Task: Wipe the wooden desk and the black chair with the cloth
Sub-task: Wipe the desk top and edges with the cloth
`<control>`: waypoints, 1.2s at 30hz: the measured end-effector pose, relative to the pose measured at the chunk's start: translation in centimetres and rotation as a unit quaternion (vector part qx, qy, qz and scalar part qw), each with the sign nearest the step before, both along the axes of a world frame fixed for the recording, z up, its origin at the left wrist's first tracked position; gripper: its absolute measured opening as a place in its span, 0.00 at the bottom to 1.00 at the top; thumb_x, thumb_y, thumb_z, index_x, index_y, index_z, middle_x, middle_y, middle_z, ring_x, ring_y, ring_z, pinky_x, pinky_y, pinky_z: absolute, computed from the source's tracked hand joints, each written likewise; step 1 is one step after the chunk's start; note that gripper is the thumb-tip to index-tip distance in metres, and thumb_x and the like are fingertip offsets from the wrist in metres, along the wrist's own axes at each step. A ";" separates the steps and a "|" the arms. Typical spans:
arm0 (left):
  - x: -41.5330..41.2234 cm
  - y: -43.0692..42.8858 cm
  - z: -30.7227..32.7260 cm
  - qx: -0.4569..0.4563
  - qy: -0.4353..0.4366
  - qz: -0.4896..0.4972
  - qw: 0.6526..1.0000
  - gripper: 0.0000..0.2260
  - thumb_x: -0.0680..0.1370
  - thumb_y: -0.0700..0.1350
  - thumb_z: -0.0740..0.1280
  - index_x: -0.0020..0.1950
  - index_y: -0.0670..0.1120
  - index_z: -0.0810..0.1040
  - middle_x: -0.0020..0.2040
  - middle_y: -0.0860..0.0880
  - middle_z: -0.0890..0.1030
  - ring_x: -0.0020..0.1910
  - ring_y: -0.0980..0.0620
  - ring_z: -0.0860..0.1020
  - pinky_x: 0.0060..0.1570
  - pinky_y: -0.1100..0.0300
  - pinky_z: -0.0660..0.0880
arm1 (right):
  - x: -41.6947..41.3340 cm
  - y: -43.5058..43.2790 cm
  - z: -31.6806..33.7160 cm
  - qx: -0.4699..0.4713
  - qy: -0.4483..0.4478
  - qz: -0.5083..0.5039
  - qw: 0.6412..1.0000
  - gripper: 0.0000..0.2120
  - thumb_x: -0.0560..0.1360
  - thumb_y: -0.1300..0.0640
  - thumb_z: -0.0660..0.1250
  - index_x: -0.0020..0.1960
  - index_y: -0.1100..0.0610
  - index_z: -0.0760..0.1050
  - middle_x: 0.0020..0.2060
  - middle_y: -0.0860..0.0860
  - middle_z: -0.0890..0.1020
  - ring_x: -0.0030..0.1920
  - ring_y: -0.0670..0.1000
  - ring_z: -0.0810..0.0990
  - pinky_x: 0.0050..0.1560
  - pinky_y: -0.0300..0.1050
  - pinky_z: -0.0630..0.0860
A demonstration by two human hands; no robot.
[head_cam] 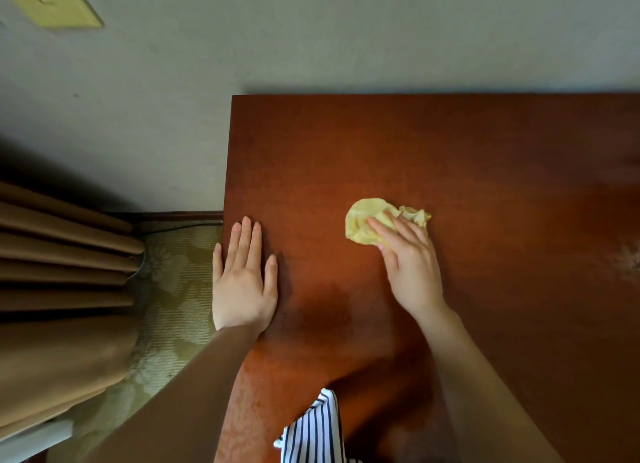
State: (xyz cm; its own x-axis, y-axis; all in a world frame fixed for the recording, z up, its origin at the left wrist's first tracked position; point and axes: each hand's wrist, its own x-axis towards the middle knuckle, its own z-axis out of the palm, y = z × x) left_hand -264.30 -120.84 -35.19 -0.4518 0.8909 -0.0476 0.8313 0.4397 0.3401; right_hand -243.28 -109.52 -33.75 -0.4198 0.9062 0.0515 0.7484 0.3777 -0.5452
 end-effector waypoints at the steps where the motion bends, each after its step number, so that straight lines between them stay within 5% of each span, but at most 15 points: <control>1: 0.0 0.0 0.0 0.001 0.001 0.000 1.000 0.28 0.80 0.56 0.42 0.77 0.45 0.54 0.76 0.53 0.50 0.76 0.57 0.45 0.74 0.59 0.37 | 0.2 1.1 0.0 0.005 -0.004 -0.012 1.000 0.21 0.75 0.67 0.66 0.66 0.54 0.74 0.63 0.56 0.77 0.65 0.59 0.71 0.67 0.55 0.67; 13: -0.1 0.2 -0.2 0.004 -0.008 0.004 1.000 0.27 0.81 0.55 0.47 0.77 0.44 0.57 0.77 0.50 0.55 0.77 0.55 0.48 0.75 0.54 0.43 | -2.6 17.1 0.0 -0.008 -0.069 -0.034 0.997 0.18 0.80 0.60 0.59 0.69 0.55 0.70 0.69 0.58 0.70 0.71 0.59 0.63 0.71 0.48 0.55; 20: -0.2 0.3 -0.1 0.000 -0.011 0.004 1.000 0.27 0.81 0.54 0.47 0.77 0.44 0.57 0.77 0.49 0.56 0.77 0.56 0.47 0.75 0.55 0.42 | -7.8 20.6 -0.6 0.013 -0.118 -0.070 0.990 0.18 0.81 0.58 0.56 0.71 0.52 0.68 0.70 0.56 0.69 0.70 0.59 0.63 0.69 0.51 0.58; 29: -0.2 0.3 -0.1 0.000 -0.009 0.010 1.000 0.27 0.81 0.56 0.45 0.77 0.45 0.56 0.77 0.51 0.54 0.76 0.58 0.45 0.74 0.57 0.39 | -7.5 10.2 0.1 0.012 -0.056 0.074 0.996 0.19 0.77 0.62 0.62 0.67 0.54 0.73 0.67 0.57 0.73 0.68 0.60 0.68 0.71 0.47 0.56; 36: -0.1 0.3 0.1 0.019 -0.012 0.014 1.000 0.28 0.80 0.56 0.43 0.77 0.46 0.56 0.78 0.50 0.55 0.75 0.59 0.45 0.74 0.58 0.39 | -4.6 -1.2 0.3 -0.006 0.003 0.151 0.988 0.20 0.70 0.65 0.69 0.61 0.54 0.79 0.60 0.55 0.79 0.57 0.58 0.76 0.63 0.56 0.70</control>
